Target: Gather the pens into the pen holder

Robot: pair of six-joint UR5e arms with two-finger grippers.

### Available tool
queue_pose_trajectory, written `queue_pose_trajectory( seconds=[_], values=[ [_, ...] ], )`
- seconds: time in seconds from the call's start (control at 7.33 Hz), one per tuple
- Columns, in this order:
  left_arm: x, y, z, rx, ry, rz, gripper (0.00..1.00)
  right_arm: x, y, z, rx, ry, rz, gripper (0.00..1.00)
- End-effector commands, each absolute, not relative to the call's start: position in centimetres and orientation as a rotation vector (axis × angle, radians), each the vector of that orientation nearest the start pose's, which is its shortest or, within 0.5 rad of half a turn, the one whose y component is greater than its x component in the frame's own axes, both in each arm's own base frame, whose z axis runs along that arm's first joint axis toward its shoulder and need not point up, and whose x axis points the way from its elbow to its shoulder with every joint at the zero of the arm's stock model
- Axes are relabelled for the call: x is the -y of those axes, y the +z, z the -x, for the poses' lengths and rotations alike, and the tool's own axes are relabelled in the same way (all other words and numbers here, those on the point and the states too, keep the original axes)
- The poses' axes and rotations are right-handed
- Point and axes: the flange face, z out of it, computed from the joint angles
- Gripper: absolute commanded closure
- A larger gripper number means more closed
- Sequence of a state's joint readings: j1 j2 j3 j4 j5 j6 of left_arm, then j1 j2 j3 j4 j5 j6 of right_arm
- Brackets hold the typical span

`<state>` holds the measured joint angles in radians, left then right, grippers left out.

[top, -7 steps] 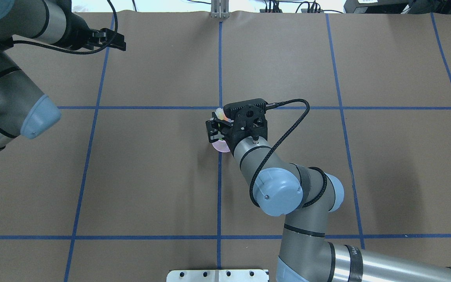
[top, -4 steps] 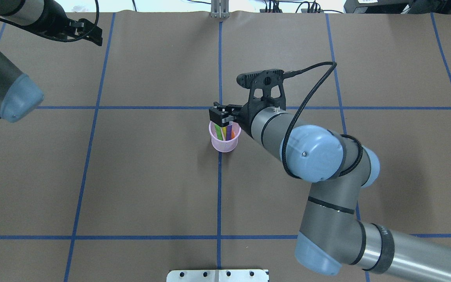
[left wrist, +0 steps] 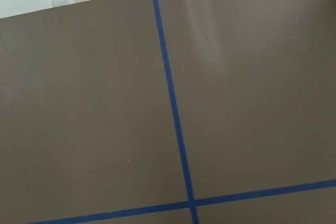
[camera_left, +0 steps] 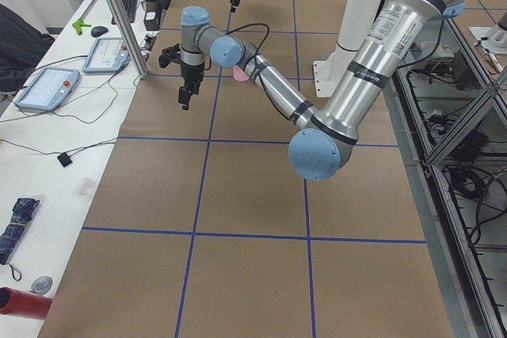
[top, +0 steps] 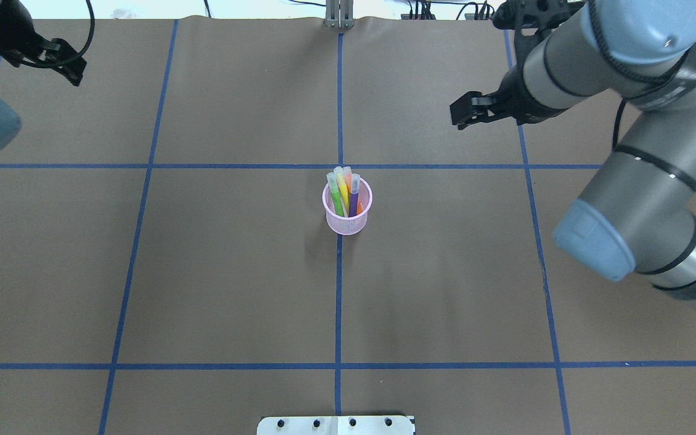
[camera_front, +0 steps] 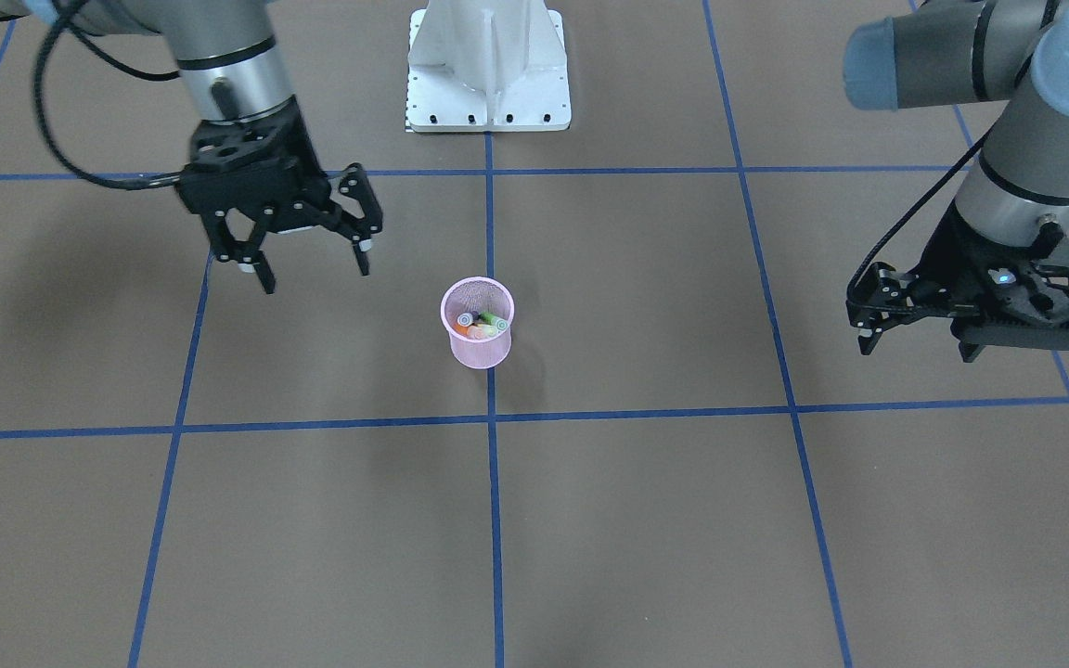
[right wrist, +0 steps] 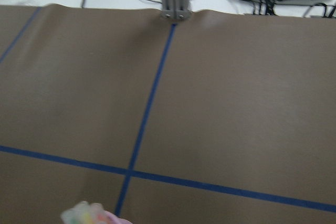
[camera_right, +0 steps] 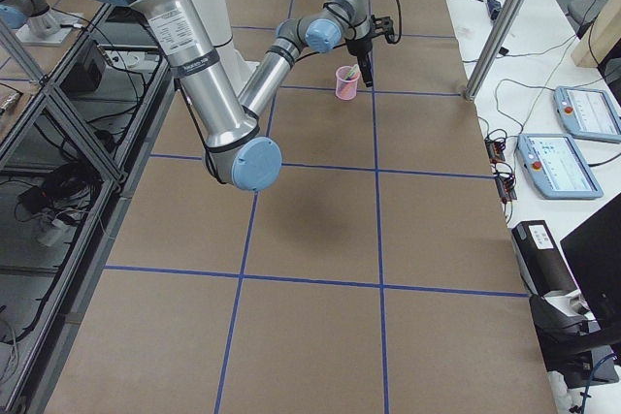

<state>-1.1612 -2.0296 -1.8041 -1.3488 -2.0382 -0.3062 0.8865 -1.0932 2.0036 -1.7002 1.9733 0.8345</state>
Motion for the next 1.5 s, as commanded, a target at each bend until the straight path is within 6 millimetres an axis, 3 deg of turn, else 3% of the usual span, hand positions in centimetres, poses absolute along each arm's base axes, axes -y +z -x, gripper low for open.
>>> queue_pose_trajectory(
  seconds=[0.0, 0.14, 0.27, 0.41, 0.55, 0.68, 0.82, 0.95, 1.09, 1.23, 1.36],
  values=[
    [60.0, 39.0, -9.5, -0.532, 0.246, -0.271, 0.0, 50.8, 32.3, 23.2, 0.714, -0.091, -0.161, 0.0],
    [59.5, 40.6, -8.8, -0.529, 0.207, -0.249, 0.0, 51.8, 36.3, 20.1, 0.669, -0.025, -0.126, 0.0],
    [58.2, 44.1, -6.2, -0.527, 0.164, -0.255, 0.0, 53.0, 39.4, 18.3, 0.628, 0.038, -0.086, 0.0],
    [56.6, 47.1, -5.1, -0.53, 0.158, -0.269, 0.0, 54.9, 41.7, 15.5, 0.604, 0.1, -0.066, 0.0],
    [56.2, 50.8, -5.4, -0.529, 0.164, -0.275, 0.0, 55.4, 42.6, 14.6, 0.617, 0.111, -0.097, 0.0],
    [57.0, 53.8, -5.5, -0.533, 0.168, -0.281, 0.0, 54.9, 45.0, 12.3, 0.636, 0.135, -0.129, 0.0],
    [54.9, 56.9, -4.7, -0.528, 0.161, -0.261, 0.0, 55.0, 48.1, 10.1, 0.695, 0.166, -0.116, 0.0],
    [54.7, 57.5, -1.6, -0.514, 0.16, -0.277, 0.0, 55.8, 52.1, 6.8, 0.781, 0.201, -0.032, 0.0],
    [54.3, 58.9, 1.0, -0.544, 0.23, -0.27, 0.0, 56.3, 55.4, 3.8, 0.827, 0.124, -0.031, 0.0],
    [53.5, 60.1, 2.8, -0.663, 0.213, -0.214, 0.0, 56.4, 58.2, 1.7, 0.839, 0.069, -0.034, 0.0],
    [52.7, 60.4, 3.8, -0.741, 0.176, -0.178, 0.0, 56.3, 59.1, 0.2, 0.844, 0.082, -0.033, 0.0]
  ],
)
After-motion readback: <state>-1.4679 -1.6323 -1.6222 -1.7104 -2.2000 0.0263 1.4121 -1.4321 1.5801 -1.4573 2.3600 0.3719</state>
